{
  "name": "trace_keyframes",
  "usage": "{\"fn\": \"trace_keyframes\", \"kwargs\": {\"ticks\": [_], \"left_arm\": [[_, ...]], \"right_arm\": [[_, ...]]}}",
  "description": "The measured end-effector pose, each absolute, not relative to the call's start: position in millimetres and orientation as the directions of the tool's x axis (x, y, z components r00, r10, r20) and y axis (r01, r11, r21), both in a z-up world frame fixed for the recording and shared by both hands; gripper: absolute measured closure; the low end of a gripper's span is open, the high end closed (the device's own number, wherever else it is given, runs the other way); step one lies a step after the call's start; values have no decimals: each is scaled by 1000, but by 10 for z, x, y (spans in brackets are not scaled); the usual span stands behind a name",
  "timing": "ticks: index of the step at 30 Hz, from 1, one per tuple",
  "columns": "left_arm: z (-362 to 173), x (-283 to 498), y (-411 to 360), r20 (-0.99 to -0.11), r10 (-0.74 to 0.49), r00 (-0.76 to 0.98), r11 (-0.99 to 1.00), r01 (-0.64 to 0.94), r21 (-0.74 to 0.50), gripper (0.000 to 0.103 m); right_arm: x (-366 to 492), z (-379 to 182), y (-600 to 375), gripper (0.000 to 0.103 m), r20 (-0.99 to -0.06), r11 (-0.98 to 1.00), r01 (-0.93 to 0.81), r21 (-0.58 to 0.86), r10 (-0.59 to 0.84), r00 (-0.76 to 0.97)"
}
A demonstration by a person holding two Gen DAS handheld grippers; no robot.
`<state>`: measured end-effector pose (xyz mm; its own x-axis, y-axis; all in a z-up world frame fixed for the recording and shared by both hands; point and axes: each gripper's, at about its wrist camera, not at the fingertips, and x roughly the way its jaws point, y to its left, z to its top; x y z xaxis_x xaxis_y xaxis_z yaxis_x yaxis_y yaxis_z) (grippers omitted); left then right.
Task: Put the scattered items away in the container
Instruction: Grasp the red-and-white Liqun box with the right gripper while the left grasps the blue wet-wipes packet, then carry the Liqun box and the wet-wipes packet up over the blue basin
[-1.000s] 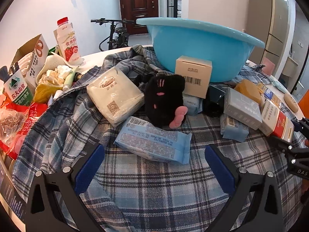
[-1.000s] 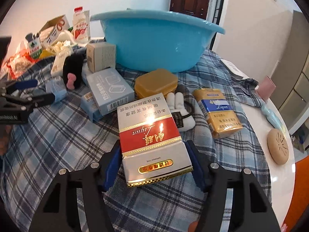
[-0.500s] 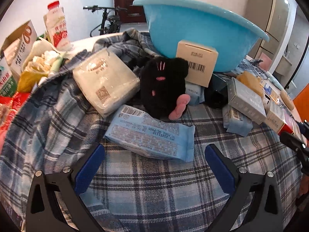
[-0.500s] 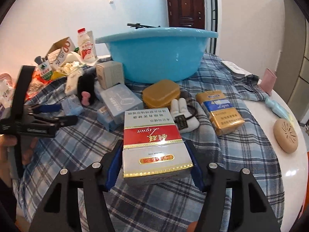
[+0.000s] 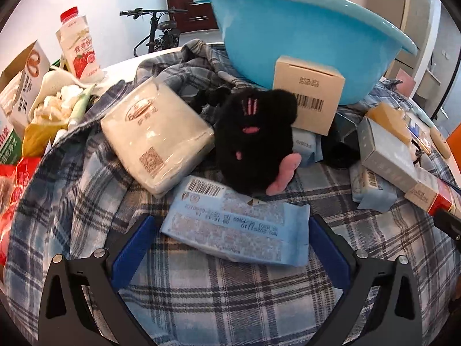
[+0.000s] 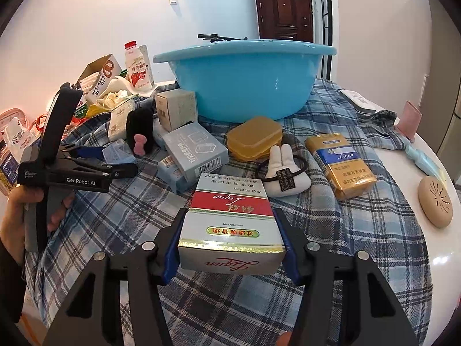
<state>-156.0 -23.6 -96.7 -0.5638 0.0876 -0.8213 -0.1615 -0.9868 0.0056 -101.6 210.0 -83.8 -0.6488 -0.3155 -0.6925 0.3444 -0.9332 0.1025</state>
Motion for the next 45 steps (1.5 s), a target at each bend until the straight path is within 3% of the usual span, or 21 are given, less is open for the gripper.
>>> {"fn": "trace_keyframes", "kwargs": {"ticks": [4,6,12,29,45], "left_arm": [[-946,-1557,-248,-812,103,-574,-986,-165,-9,0],[-920,-1553,-259,-802,114,-586,-986,-167,-19,14],[-887,-1532,-248,-794,120,-596,-985,-171,-20,19],[-505,-1097,-68,-718,111,-688,-972,-225,65,21],[101,-813,-7,-587,97,-804,-984,-165,64,21]], "right_arm": [[-1005,-818,2170,44,-688,-933,338,125,-327,-648],[-991,-799,2210,44,-684,-935,328,133,-326,-652],[-973,-763,2243,44,-675,-935,317,156,-336,-657],[-893,-704,2241,44,-662,-940,310,145,-325,-675],[-696,-151,1984,44,-608,-951,305,49,-271,-746]]}}
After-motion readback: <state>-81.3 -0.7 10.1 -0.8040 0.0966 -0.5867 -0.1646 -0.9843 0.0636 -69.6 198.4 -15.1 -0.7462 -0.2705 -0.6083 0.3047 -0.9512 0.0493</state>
